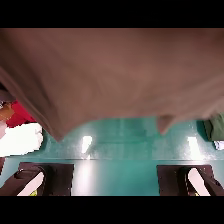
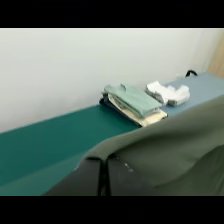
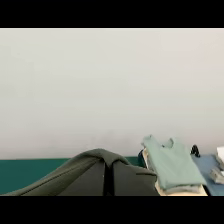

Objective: Fold the shirts.

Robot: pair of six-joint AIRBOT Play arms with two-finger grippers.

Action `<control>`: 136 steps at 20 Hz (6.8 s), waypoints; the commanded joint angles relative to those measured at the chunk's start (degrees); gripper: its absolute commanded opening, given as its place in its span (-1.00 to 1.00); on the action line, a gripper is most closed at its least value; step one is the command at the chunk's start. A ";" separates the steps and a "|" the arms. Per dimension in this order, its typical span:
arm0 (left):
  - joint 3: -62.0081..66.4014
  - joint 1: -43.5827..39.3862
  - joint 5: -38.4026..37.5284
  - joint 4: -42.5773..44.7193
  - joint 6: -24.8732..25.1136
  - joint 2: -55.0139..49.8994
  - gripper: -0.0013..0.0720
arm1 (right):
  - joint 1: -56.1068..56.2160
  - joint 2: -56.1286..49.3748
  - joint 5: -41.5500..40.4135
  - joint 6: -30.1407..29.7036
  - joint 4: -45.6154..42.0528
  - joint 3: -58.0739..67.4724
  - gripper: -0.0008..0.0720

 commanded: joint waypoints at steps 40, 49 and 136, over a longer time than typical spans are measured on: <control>-42.10 0.87 17.88 12.63 5.49 -37.38 0.78 | 28.48 -39.60 -4.50 5.22 -13.75 -37.70 0.05; -56.15 13.86 -2.80 11.91 7.93 -22.69 0.78 | 19.06 -27.69 17.70 -2.64 -4.28 -33.07 0.03; -65.31 13.68 19.80 -12.41 9.57 -21.90 0.57 | 21.20 -38.16 3.85 3.19 -4.11 -33.24 -0.89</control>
